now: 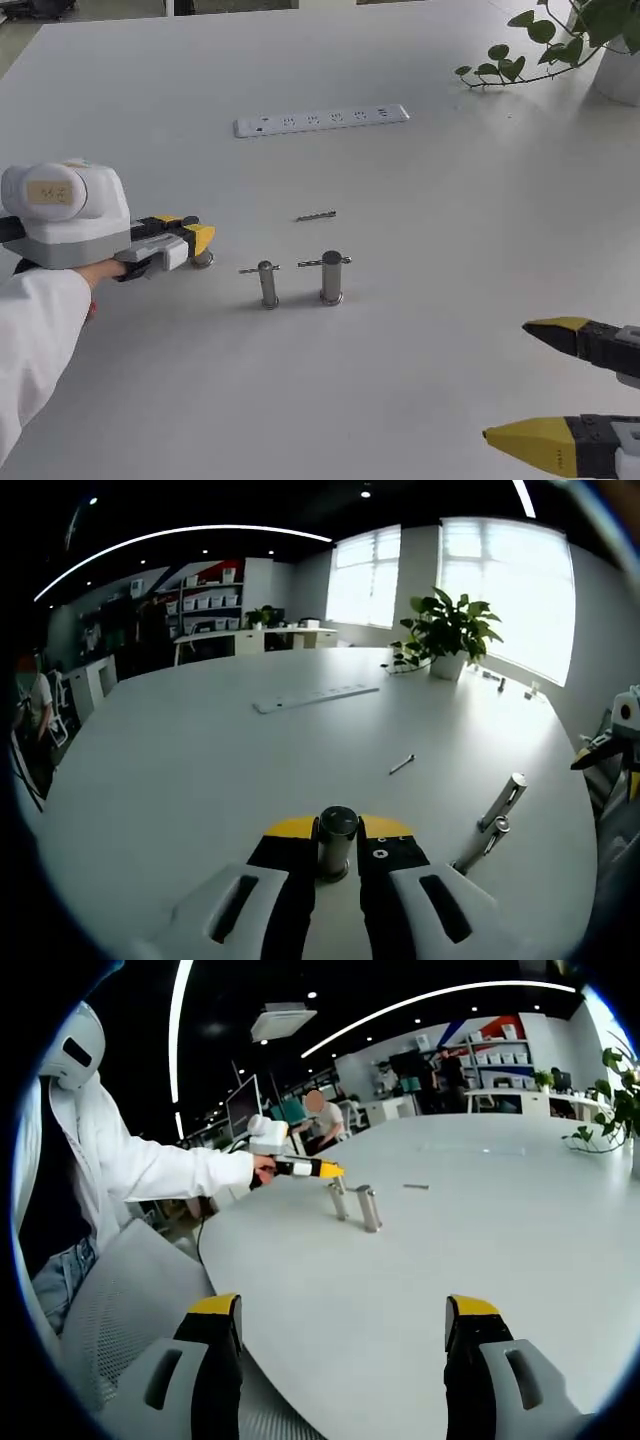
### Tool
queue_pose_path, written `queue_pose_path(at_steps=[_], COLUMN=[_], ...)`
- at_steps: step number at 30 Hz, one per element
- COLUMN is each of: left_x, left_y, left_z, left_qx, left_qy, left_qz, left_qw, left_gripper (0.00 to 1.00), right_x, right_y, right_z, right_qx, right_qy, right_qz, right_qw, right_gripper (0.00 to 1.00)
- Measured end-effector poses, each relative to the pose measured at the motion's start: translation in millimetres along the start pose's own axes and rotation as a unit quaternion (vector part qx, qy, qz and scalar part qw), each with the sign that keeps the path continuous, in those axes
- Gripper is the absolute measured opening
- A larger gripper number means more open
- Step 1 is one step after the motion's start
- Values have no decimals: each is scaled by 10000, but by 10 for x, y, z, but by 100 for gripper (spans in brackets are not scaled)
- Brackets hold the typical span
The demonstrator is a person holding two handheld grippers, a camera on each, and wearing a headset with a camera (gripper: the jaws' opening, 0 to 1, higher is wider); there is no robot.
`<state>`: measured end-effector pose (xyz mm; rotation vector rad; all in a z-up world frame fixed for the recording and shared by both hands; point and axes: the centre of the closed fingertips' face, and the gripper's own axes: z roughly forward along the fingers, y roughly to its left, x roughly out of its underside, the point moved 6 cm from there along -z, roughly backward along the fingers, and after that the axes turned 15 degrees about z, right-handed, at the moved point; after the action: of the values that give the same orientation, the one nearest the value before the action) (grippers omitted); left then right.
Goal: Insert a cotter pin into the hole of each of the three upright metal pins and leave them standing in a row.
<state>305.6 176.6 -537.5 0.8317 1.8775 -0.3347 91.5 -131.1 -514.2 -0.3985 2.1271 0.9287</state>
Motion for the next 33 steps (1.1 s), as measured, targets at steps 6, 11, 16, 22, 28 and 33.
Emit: queue_pose_path(at_steps=[6, 11, 16, 22, 28, 33], left_x=[3, 1, 1, -144, -288, -320], left_y=[7, 6, 8, 5, -57, -239], left_z=[-21, -43, -119, -367, -711, -933], left_qx=[28, -109, -97, -74, 105, 218], left_qy=[26, 106, 58, -208, -546, -569], left_qz=[262, 423, 98, 270, 402, 658], left_qw=[9997, 9990, 9999, 9994, 9976, 9960], left_gripper=[12, 11, 11, 11, 11, 11], right_x=[19, 6, -16, -19, -11, -39], right_y=[3, 13, 1, 8, 36, 74], right_z=[6, 28, 40, 47, 87, 149], right_qx=[-2, -36, -27, -70, -136, -202], right_qy=[54, 57, 57, 83, 146, 148], right_qz=[19, 5, -27, -66, -128, -165], right_qw=[10000, 10000, 10000, 9999, 9997, 9996], right_gripper=[81, 81, 80, 80, 80, 80])
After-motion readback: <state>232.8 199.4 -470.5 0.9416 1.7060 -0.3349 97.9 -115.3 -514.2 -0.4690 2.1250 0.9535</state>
